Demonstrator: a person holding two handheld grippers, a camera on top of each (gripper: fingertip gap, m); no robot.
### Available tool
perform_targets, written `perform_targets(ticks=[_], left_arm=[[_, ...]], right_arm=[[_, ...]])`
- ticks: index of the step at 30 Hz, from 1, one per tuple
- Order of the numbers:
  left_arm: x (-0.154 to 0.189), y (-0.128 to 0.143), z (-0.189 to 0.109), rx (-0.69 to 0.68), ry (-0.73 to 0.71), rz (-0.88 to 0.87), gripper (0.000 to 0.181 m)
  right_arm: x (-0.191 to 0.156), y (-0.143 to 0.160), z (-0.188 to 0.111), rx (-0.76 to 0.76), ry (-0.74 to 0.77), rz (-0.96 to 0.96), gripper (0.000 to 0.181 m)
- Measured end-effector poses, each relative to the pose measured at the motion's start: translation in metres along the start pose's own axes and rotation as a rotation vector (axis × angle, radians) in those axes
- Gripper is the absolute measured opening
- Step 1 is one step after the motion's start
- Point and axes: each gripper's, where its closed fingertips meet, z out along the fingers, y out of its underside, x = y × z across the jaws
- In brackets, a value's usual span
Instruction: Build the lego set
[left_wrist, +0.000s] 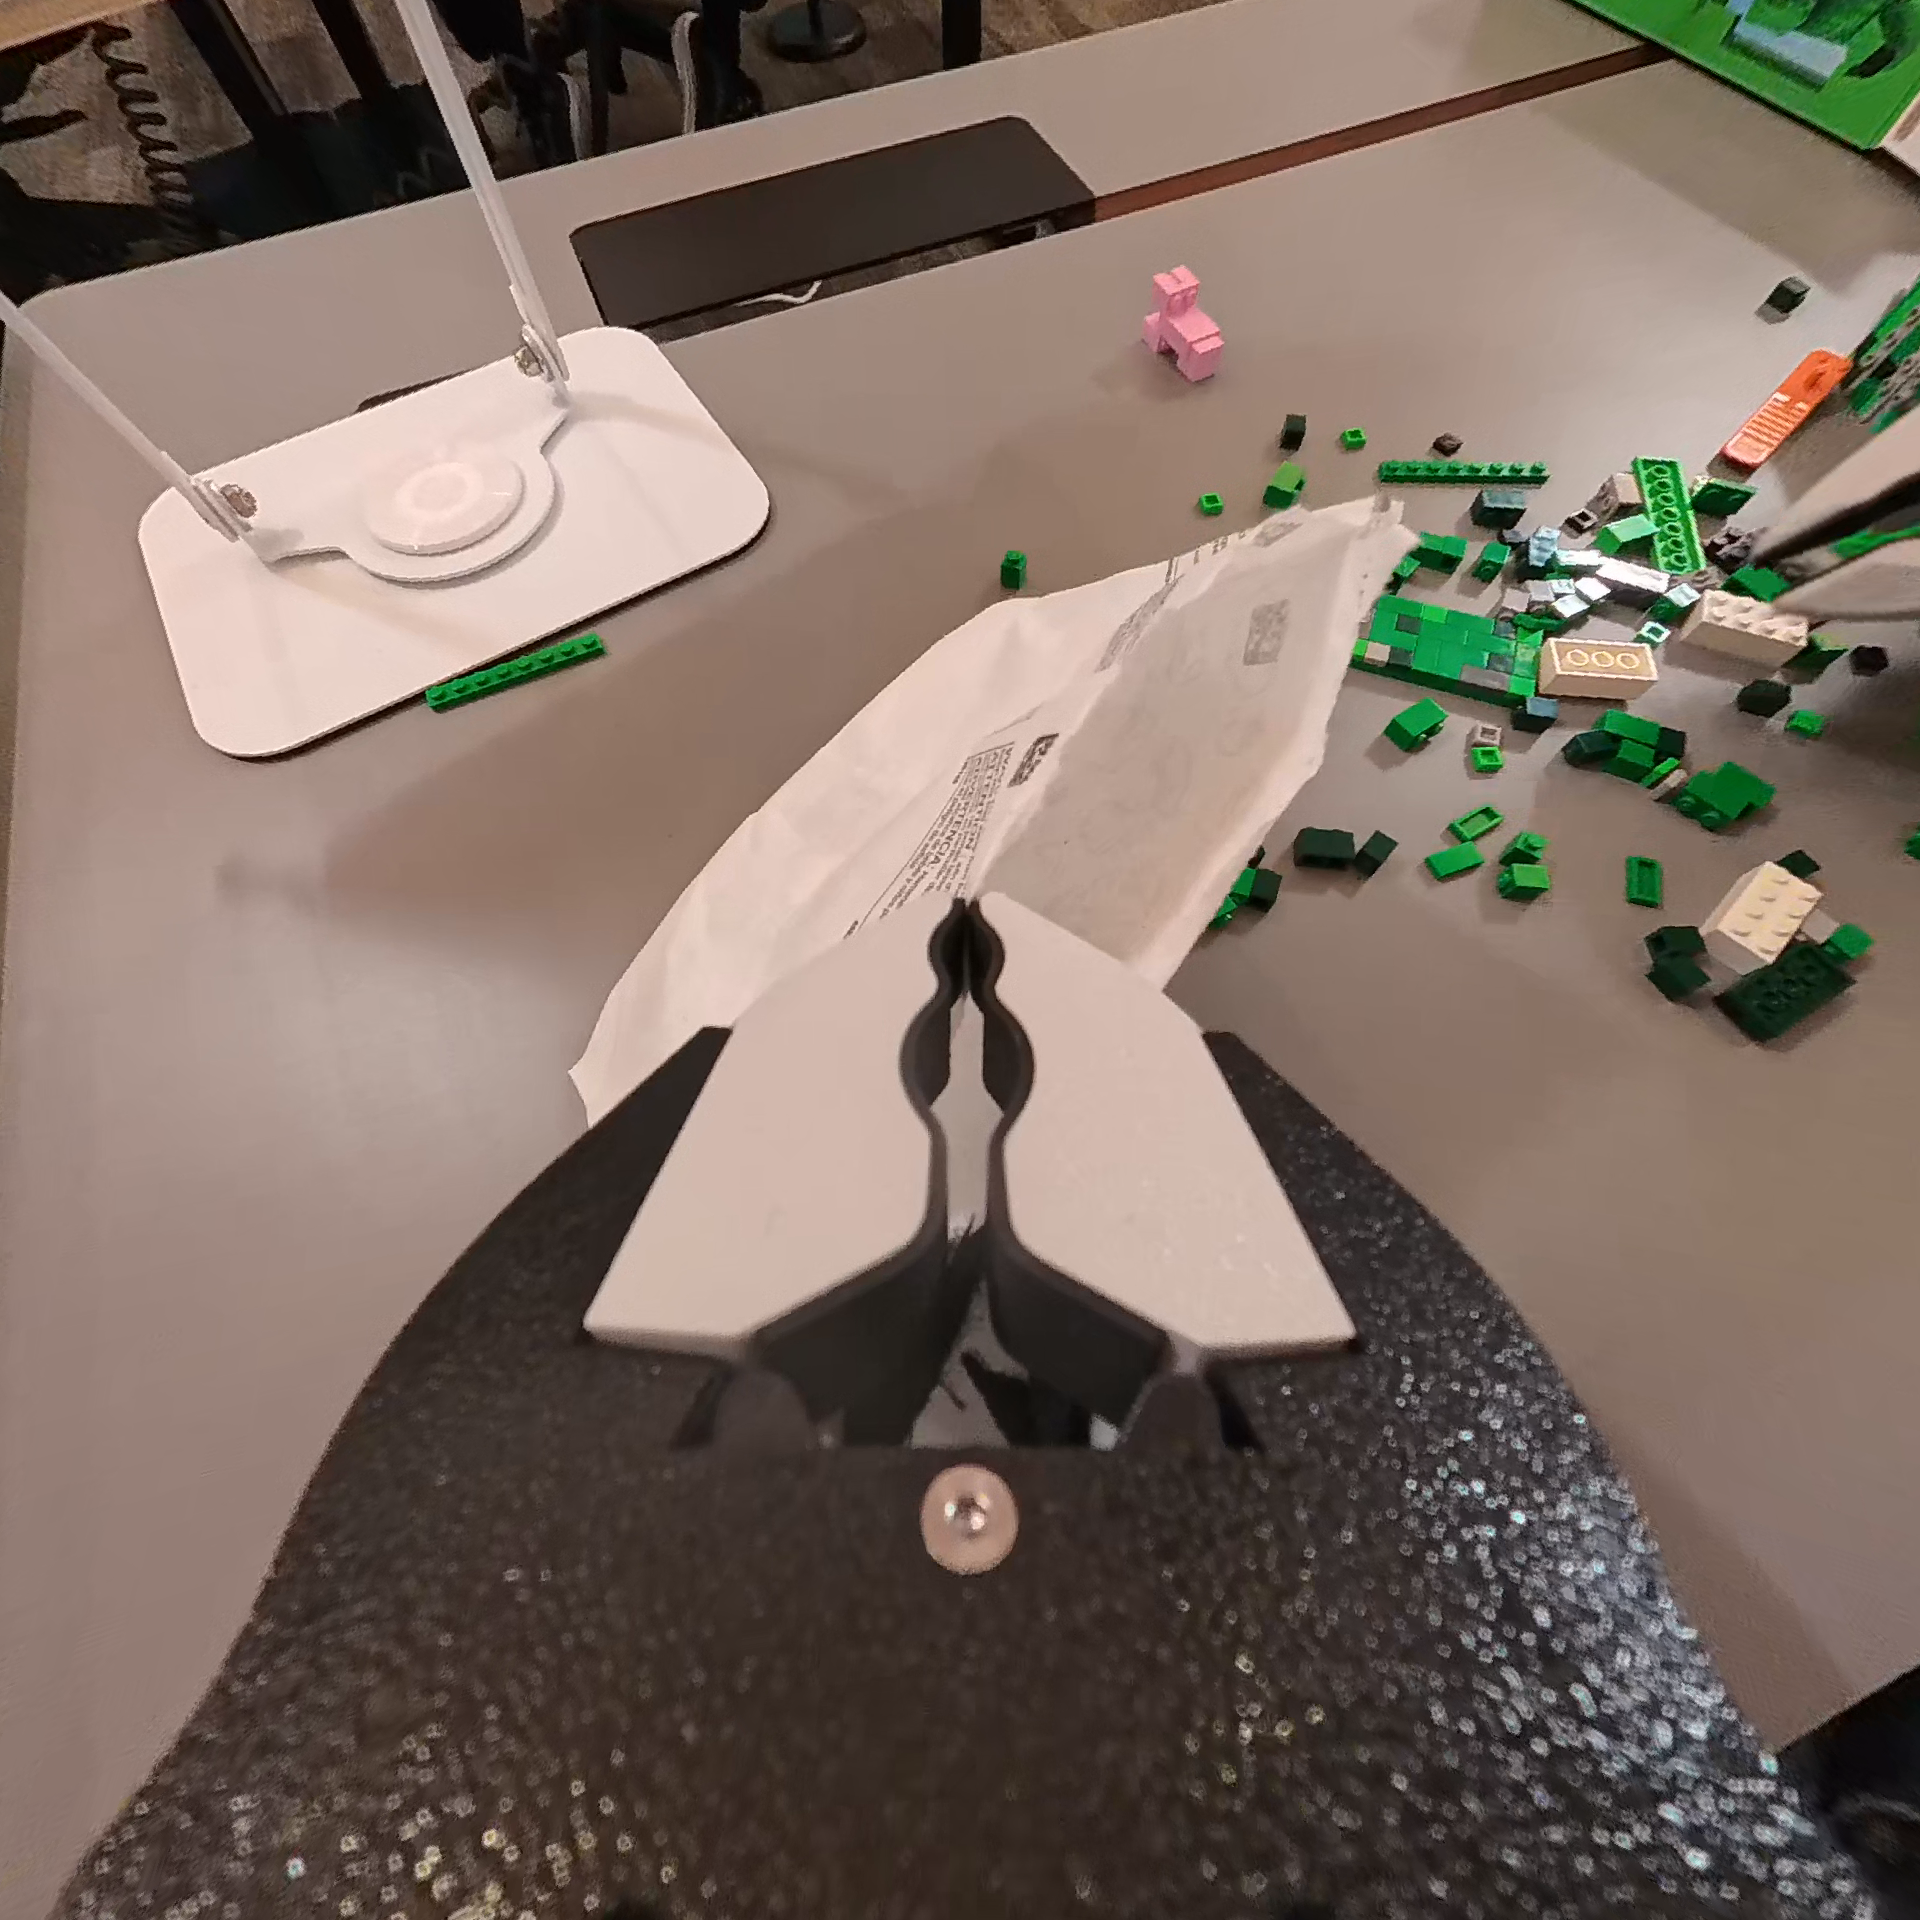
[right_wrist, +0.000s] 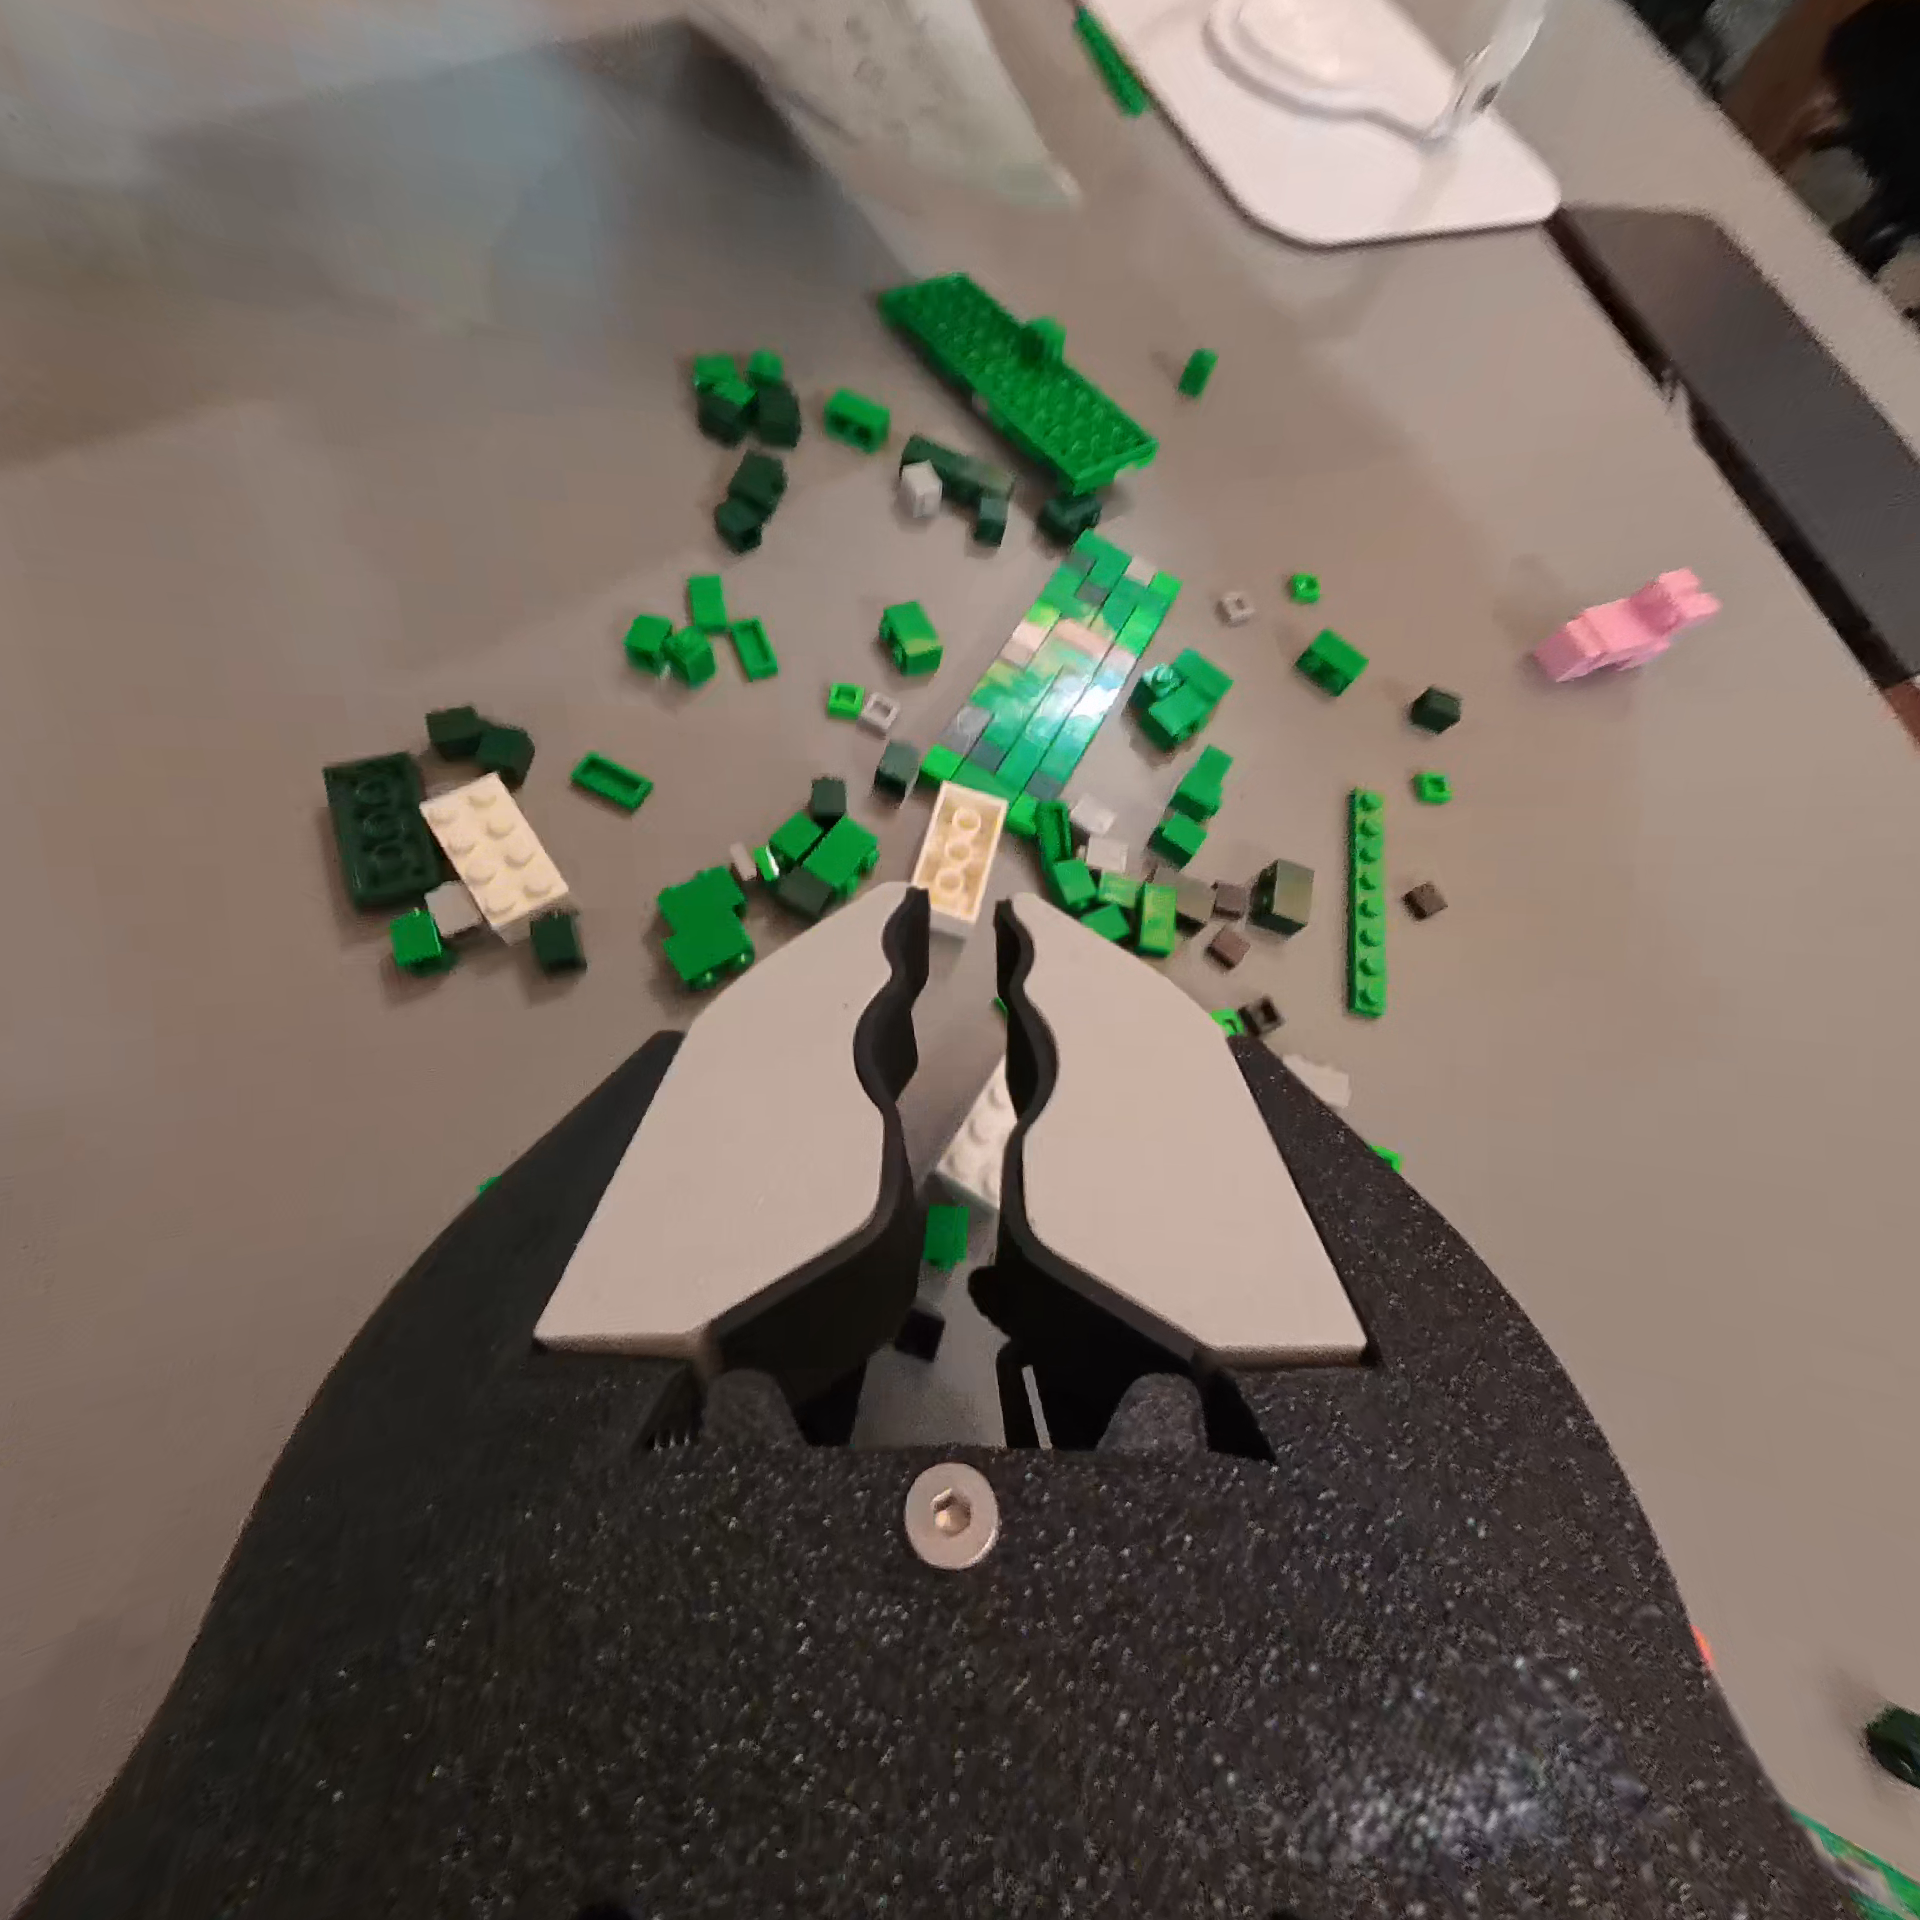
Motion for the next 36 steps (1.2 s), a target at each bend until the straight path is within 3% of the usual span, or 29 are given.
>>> perform_targets(ticks=[14,22,28,31,36], left_arm=[[0.004,0.002,0.003,-0.015,0.015,0.014,0.000],[0.006,0.004,0.005,-0.026,0.023,0.017,0.000],[0.009,0.003,0.005,-0.027,0.029,0.020,0.000],[0.014,0.001,0.005,-0.025,0.042,0.020,0.000],[0.025,-0.001,0.008,-0.032,0.051,0.046,0.000]], right_arm=[[-0.032,0.043,-0.019,-0.273,-0.171,0.077,0.006],[-0.031,0.050,-0.012,-0.320,-0.162,0.072,0.014],[-0.033,0.047,-0.010,-0.319,-0.166,0.037,0.008],[-0.037,0.012,-0.009,-0.178,-0.166,-0.007,0.008],[-0.067,-0.126,0.013,0.237,-0.085,-0.193,0.006]])
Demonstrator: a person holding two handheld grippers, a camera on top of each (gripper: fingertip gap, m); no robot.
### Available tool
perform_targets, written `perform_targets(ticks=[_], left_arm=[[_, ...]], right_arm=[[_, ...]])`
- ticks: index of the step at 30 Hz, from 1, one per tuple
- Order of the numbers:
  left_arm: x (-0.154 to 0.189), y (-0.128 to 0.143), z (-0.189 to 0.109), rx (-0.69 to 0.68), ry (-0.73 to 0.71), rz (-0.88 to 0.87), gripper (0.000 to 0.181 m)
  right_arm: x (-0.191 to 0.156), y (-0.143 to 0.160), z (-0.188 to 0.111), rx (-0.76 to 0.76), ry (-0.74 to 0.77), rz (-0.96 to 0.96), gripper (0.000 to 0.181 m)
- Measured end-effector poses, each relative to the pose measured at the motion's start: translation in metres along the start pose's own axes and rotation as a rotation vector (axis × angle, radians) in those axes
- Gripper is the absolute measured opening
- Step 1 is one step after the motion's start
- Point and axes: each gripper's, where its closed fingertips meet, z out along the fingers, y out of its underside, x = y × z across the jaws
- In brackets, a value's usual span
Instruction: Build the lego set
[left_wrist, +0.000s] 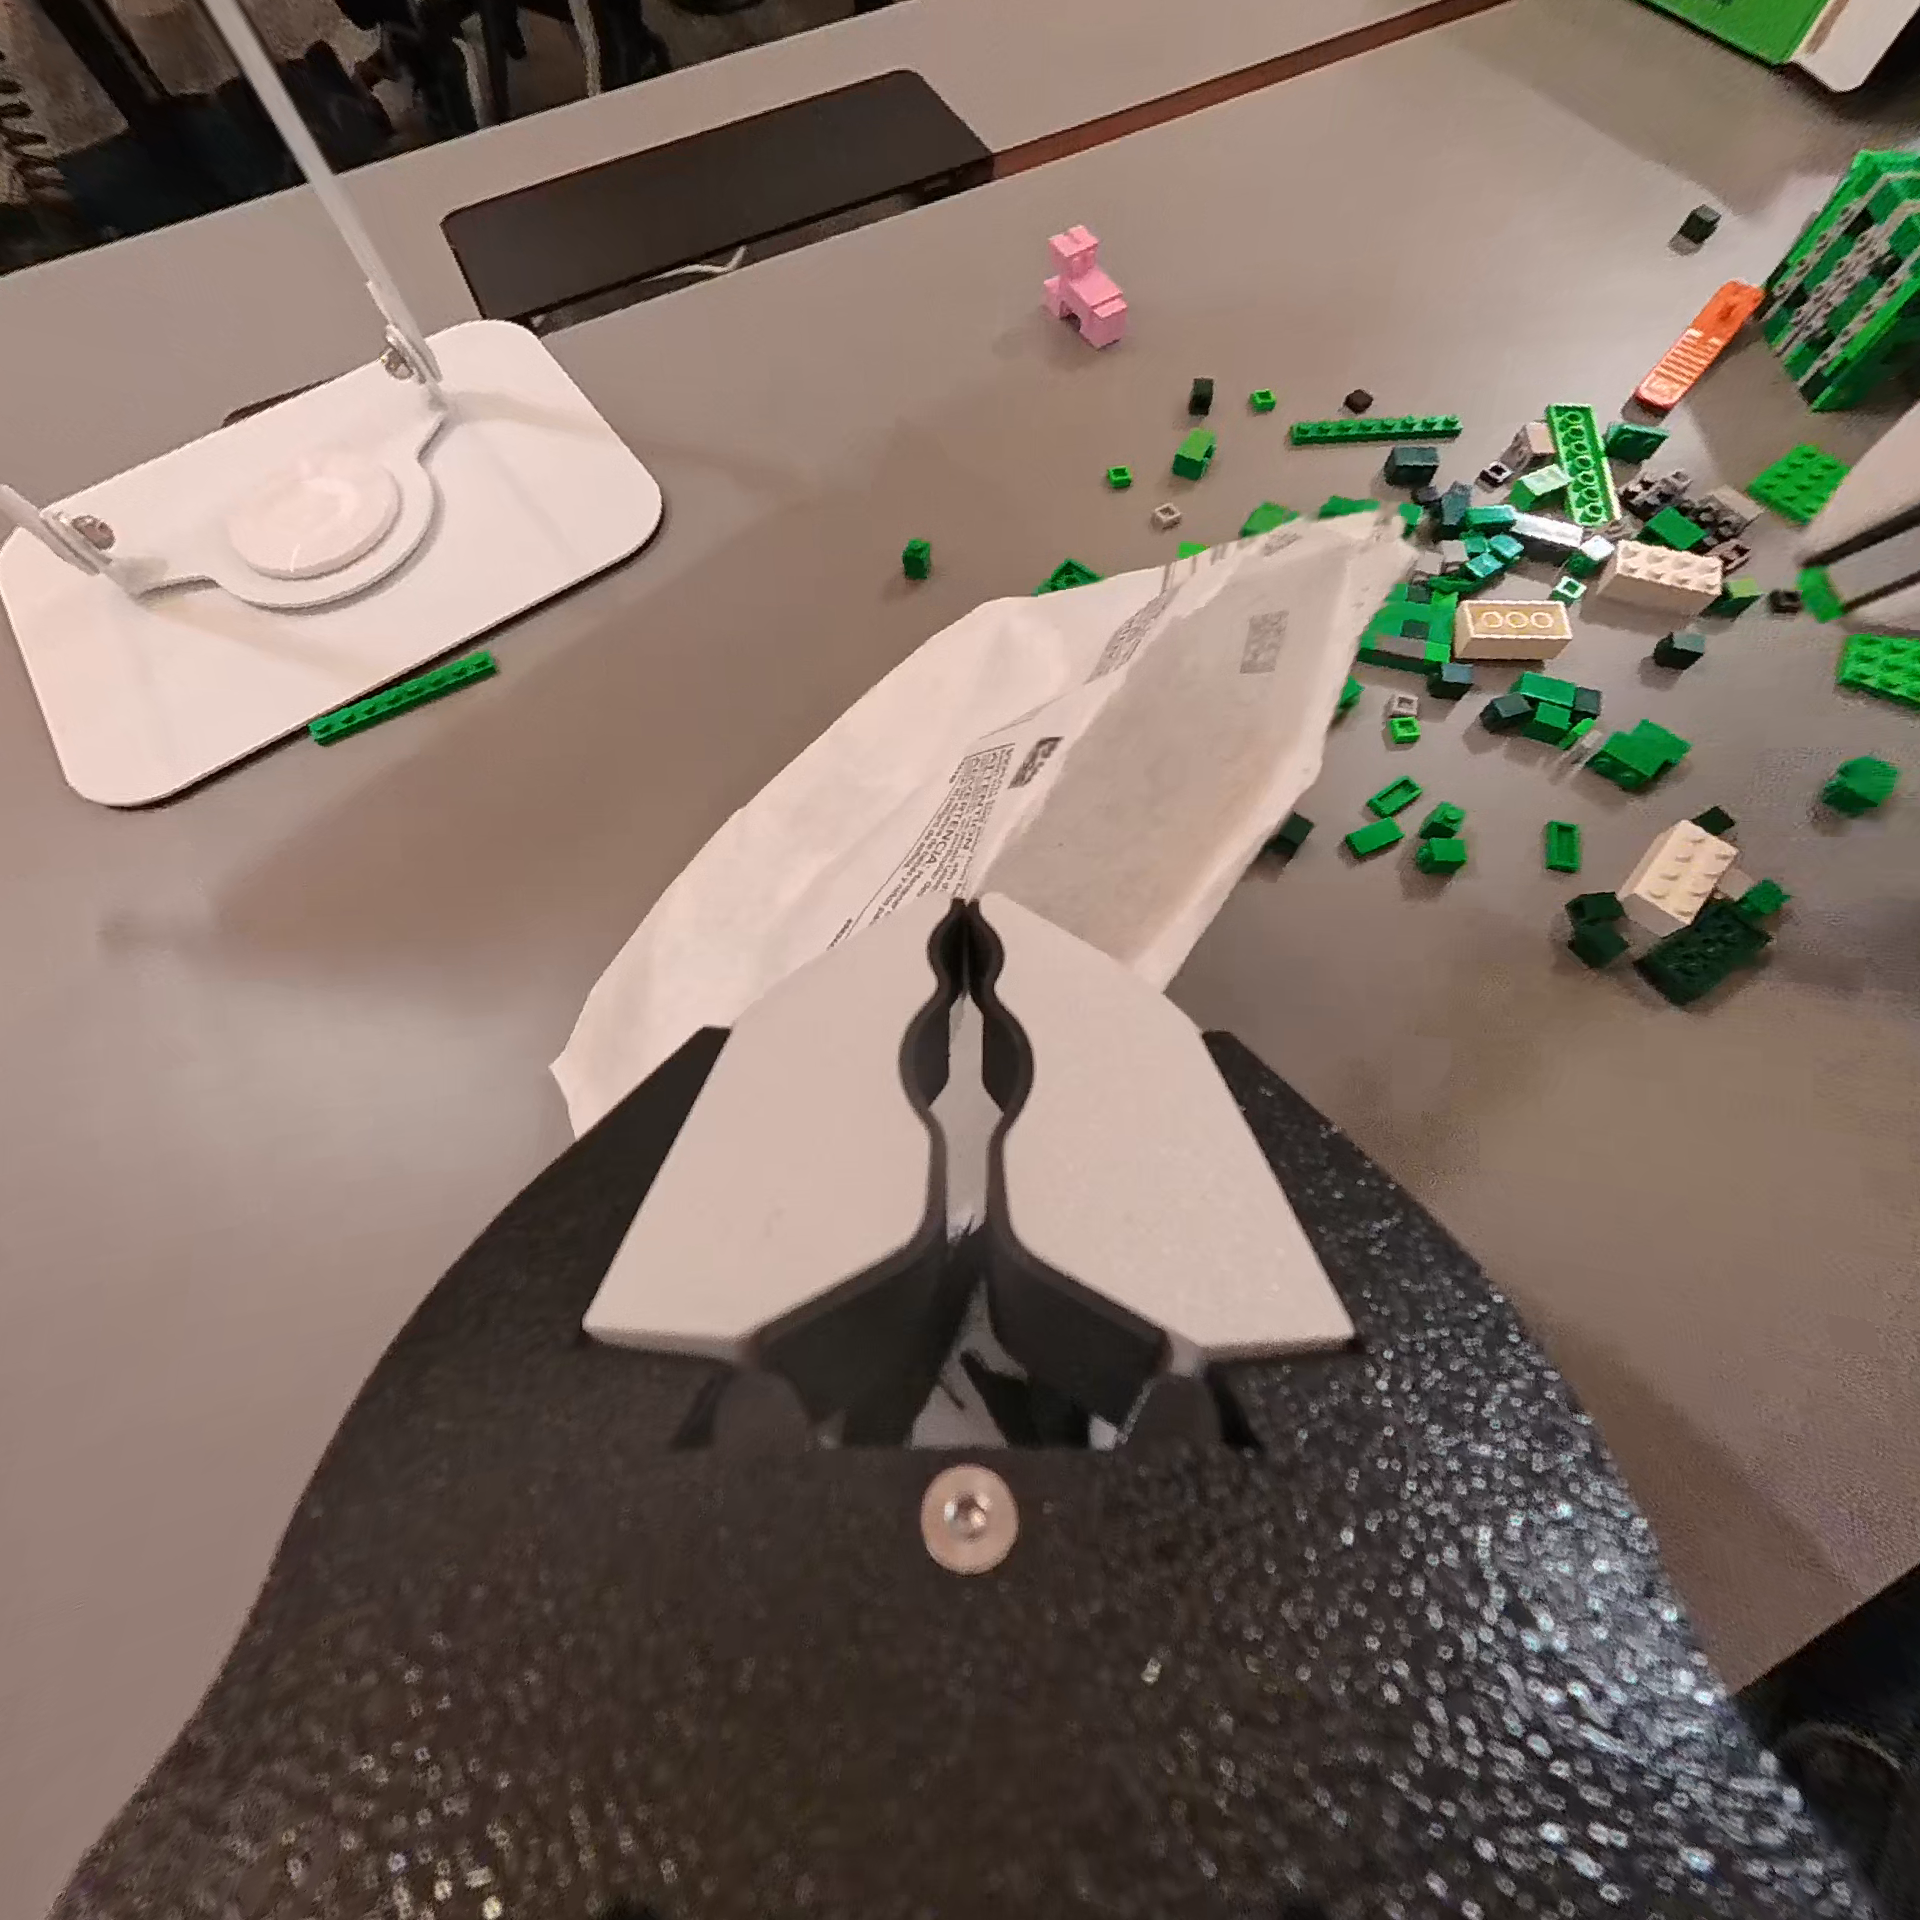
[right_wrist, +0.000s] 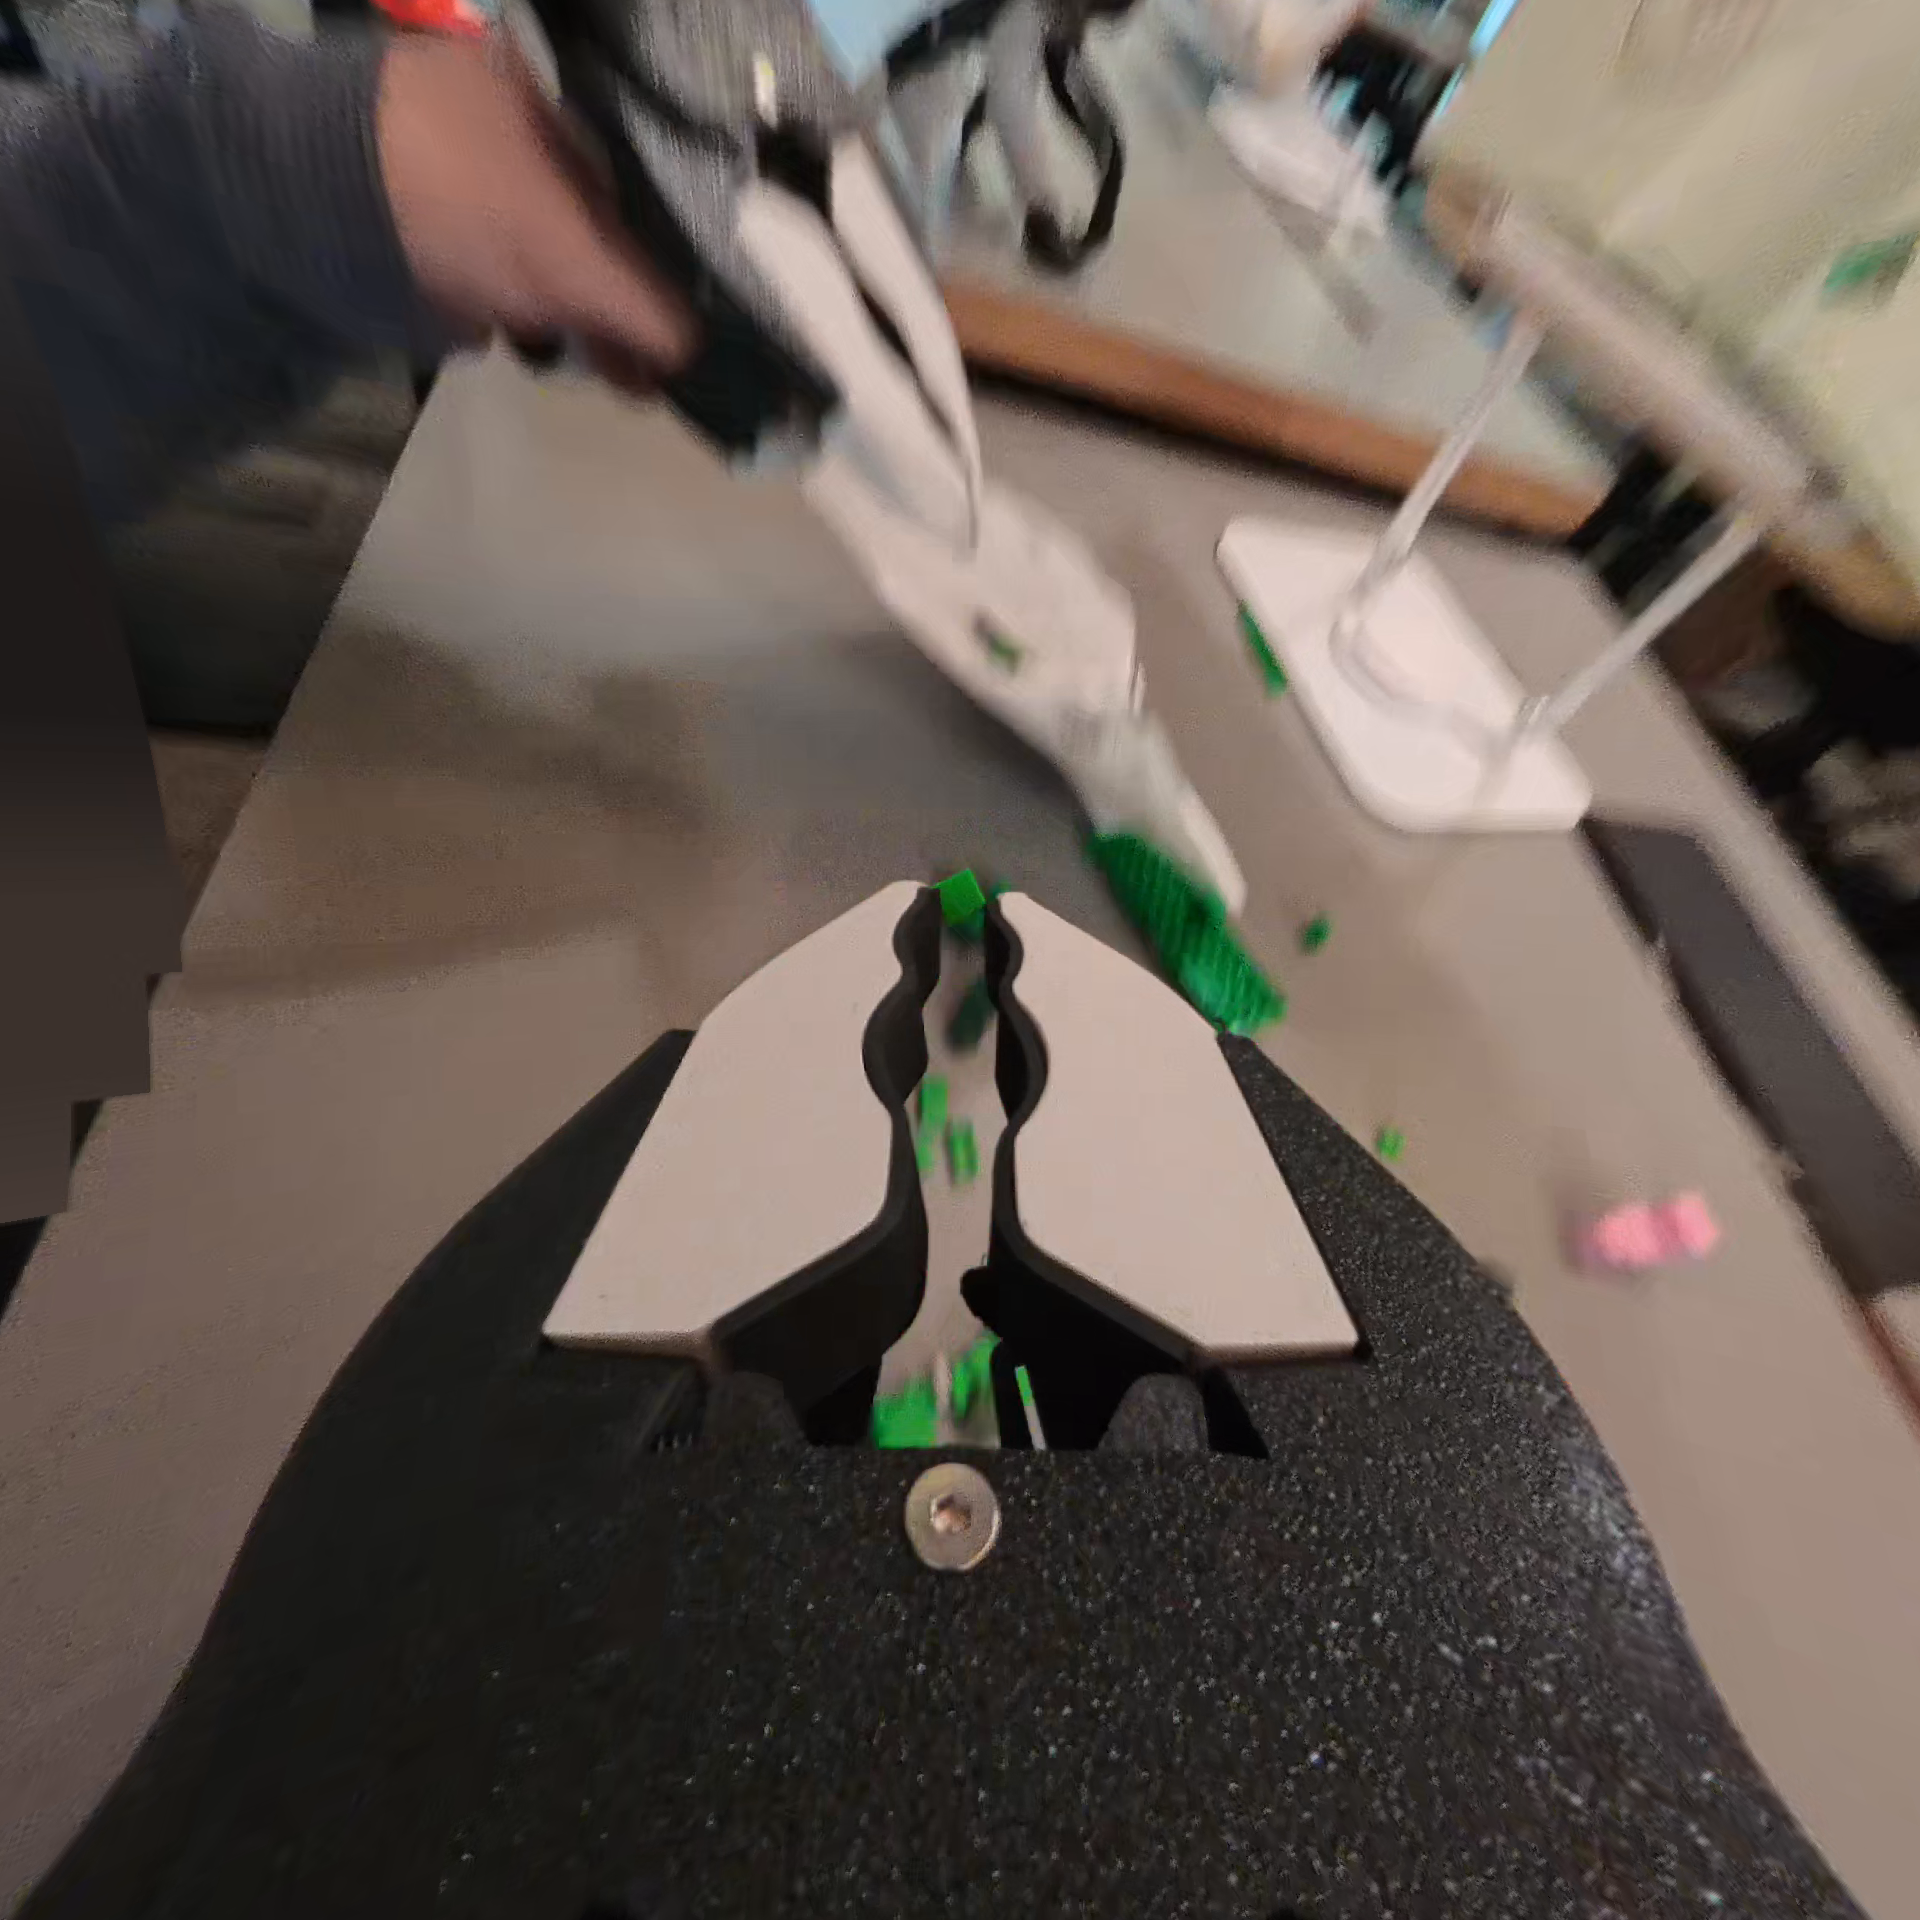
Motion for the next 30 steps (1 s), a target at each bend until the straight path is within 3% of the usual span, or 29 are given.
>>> perform_targets(ticks=[2,4,8,15,20,24,27,30], left_arm=[[0.005,0.000,0.002,-0.008,0.007,0.012,0.000],[0.008,0.000,0.003,-0.010,0.010,0.020,0.000],[0.011,-0.003,0.001,0.004,0.022,0.020,0.000],[0.008,-0.004,0.001,0.015,0.018,0.011,0.000],[-0.008,-0.005,-0.003,0.050,-0.014,-0.019,0.000],[-0.019,-0.003,-0.008,0.054,-0.042,-0.036,0.000],[-0.022,-0.003,-0.011,0.059,-0.041,-0.036,0.000],[-0.023,-0.003,-0.012,0.061,-0.042,-0.039,0.000]], right_arm=[[-0.003,-0.035,0.024,0.069,0.047,-0.071,0.003],[-0.004,-0.049,0.045,0.058,0.079,-0.133,0.000],[0.001,-0.041,0.071,-0.055,0.128,-0.196,0.000],[0.007,-0.033,0.077,-0.058,0.142,-0.164,0.000],[-0.030,-0.030,0.084,-0.024,-0.059,-0.169,0.006],[-0.074,-0.013,0.117,-0.103,-0.302,-0.049,0.014],[-0.091,0.013,0.140,-0.239,-0.351,-0.073,0.017],[-0.099,0.021,0.152,-0.284,-0.383,-0.049,0.017]])
